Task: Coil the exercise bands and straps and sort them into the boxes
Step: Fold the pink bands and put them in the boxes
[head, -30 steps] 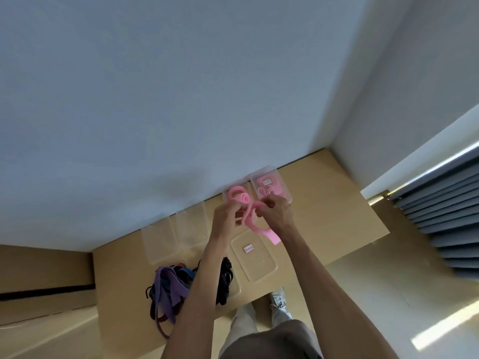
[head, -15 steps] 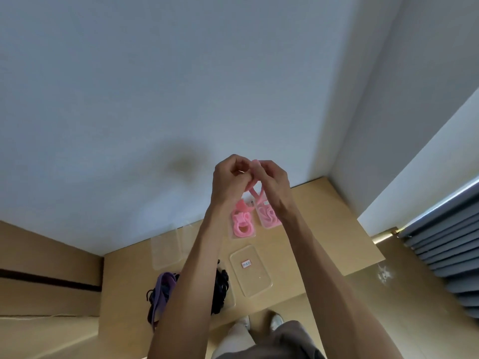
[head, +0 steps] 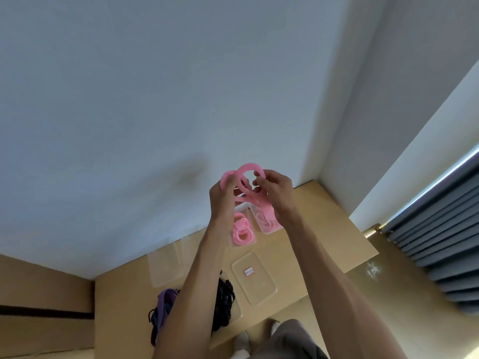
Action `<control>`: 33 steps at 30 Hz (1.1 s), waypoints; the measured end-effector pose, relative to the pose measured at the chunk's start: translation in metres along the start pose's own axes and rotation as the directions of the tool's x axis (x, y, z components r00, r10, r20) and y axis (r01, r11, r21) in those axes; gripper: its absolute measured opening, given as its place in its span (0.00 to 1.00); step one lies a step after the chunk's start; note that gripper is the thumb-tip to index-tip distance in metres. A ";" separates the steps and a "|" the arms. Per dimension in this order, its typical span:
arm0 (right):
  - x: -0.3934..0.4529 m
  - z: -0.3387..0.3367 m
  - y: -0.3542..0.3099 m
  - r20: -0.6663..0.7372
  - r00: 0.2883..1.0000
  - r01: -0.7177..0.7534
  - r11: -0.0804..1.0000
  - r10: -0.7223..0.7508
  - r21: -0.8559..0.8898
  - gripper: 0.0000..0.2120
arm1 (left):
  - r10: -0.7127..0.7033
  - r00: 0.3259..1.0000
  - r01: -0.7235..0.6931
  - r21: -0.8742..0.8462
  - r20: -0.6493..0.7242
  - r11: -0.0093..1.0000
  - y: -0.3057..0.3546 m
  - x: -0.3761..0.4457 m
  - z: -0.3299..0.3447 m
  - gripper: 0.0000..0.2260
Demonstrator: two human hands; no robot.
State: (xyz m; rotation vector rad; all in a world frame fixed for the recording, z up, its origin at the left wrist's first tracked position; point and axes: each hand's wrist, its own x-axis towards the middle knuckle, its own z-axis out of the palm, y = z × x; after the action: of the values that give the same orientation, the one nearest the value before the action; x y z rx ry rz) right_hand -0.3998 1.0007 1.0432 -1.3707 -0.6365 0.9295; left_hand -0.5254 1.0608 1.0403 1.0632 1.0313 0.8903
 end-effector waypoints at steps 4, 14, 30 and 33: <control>-0.005 0.008 0.013 -0.081 0.997 0.004 0.999 -0.009 -0.054 0.10 | -0.179 0.983 0.177 -0.048 -0.048 0.983 0.000 0.013 -0.025 0.08; -0.011 0.058 0.025 -0.375 0.907 -0.037 0.852 -0.191 -0.521 0.05 | -0.152 0.948 0.144 0.049 0.280 0.988 0.009 0.010 -0.049 0.12; -0.021 0.072 0.005 -0.128 0.919 0.215 0.746 -0.373 -0.630 0.10 | -0.208 0.928 0.172 0.140 0.309 0.975 0.028 0.010 -0.058 0.14; -0.018 0.061 0.003 -0.040 0.932 0.241 0.699 -0.359 -0.673 0.10 | -0.224 0.948 0.193 0.149 0.225 0.970 0.026 0.009 -0.049 0.09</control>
State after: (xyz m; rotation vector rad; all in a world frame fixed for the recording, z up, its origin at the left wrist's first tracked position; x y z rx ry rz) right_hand -0.4609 1.0176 1.0503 -1.8732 -1.0902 0.2985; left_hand -0.5714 1.0886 1.0564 1.1130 0.9838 0.5159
